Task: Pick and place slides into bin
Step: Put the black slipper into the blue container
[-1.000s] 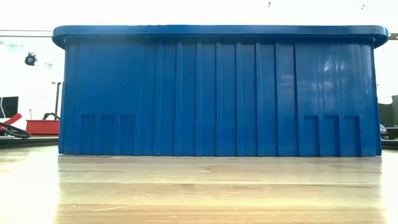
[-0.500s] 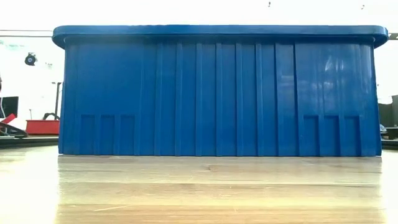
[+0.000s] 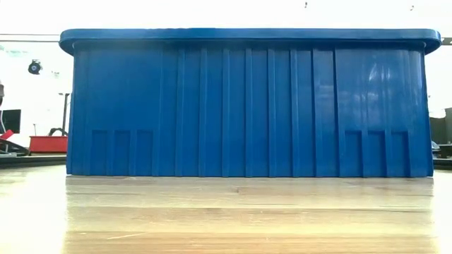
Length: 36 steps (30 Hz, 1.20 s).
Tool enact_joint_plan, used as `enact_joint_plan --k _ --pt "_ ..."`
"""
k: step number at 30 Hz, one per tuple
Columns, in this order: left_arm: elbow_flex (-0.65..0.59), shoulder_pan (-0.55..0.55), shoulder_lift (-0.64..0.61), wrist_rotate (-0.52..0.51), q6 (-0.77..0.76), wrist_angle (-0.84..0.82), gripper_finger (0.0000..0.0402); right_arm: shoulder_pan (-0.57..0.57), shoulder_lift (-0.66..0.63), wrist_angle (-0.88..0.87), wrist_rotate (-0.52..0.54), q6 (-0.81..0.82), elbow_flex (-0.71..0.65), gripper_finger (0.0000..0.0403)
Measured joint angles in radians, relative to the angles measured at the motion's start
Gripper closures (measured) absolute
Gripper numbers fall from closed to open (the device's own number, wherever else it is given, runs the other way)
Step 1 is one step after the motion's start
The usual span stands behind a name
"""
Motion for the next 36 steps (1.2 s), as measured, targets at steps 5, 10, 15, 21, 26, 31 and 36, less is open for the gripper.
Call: enact_joint_plan --k 5,10,15,21,26,31,36 --pt "0.010 0.003 0.046 0.007 0.000 0.007 0.0136 -0.021 0.000 0.003 -0.006 -0.014 0.000 0.0390" --pt "0.005 0.003 0.057 0.008 -0.004 0.136 0.0175 -0.028 -0.001 0.004 -0.005 -0.046 0.000 0.0390" --pt "0.006 0.003 0.057 0.011 0.037 0.223 0.0269 -0.061 -0.002 0.019 -0.006 -0.069 0.000 0.0390" --pt "0.006 0.003 0.048 0.030 0.048 0.237 0.0363 -0.109 -0.004 0.113 -0.017 -0.210 0.000 0.0390" --pt "0.004 0.003 0.048 0.028 -0.016 0.238 0.0336 -0.124 -0.005 0.142 -0.021 -0.270 0.000 0.0390" --pt "0.003 0.005 0.049 0.011 -0.109 0.225 0.0220 -0.125 -0.004 0.160 -0.007 -0.279 0.000 0.0390" --pt "-0.002 0.008 0.054 0.004 -0.111 0.160 0.0115 -0.125 -0.003 0.167 -0.003 -0.280 0.000 0.0390"
